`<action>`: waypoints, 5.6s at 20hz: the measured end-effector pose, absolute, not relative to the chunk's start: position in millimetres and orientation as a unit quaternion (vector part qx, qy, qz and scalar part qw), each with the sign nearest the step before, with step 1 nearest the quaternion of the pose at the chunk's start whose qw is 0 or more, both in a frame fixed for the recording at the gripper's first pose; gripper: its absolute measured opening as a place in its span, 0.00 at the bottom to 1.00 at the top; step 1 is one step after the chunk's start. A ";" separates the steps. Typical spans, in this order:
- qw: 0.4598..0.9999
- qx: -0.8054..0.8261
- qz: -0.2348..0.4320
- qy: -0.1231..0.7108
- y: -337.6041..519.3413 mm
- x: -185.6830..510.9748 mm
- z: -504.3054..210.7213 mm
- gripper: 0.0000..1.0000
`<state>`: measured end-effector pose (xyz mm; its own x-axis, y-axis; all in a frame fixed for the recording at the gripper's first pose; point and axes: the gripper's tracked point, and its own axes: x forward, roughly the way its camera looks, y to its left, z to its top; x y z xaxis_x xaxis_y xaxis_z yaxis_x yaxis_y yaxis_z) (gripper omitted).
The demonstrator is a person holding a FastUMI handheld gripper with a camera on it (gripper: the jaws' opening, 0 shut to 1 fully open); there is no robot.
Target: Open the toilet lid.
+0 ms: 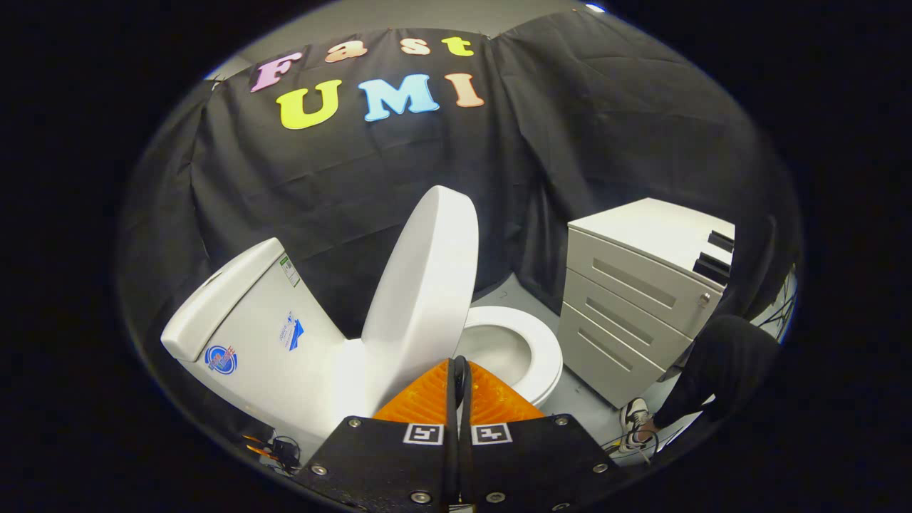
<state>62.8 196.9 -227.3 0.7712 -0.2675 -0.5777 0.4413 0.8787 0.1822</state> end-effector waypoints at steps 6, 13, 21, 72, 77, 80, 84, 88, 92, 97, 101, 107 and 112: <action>0.942 0.100 -0.180 0.266 227.8 71.6 -202.4 0.00; 0.954 0.049 -0.156 0.253 266.2 83.4 -179.6 0.00; 0.963 -0.022 -0.124 0.238 313.2 97.8 -163.2 0.00; 0.988 -0.070 0.122 0.071 376.7 77.9 -18.0 0.95; 0.993 -0.034 0.109 -0.004 295.8 80.3 40.6 0.95; 0.995 -0.001 0.095 -0.032 239.0 77.0 61.3 0.95; 0.995 0.046 0.067 -0.053 163.5 74.5 65.4 0.95; 0.994 0.094 0.049 -0.028 105.9 71.5 47.4 0.95; 0.997 0.064 0.032 -0.009 52.0 66.5 23.6 0.95; 0.999 0.048 0.021 0.005 12.5 55.3 -5.5 0.95; 0.999 0.051 0.016 -0.001 3.6 38.4 -18.9 0.95; 0.999 0.032 -0.001 0.015 2.7 20.7 -33.4 0.95; 1.000 0.027 -0.005 0.003 8.0 11.6 -16.5 0.95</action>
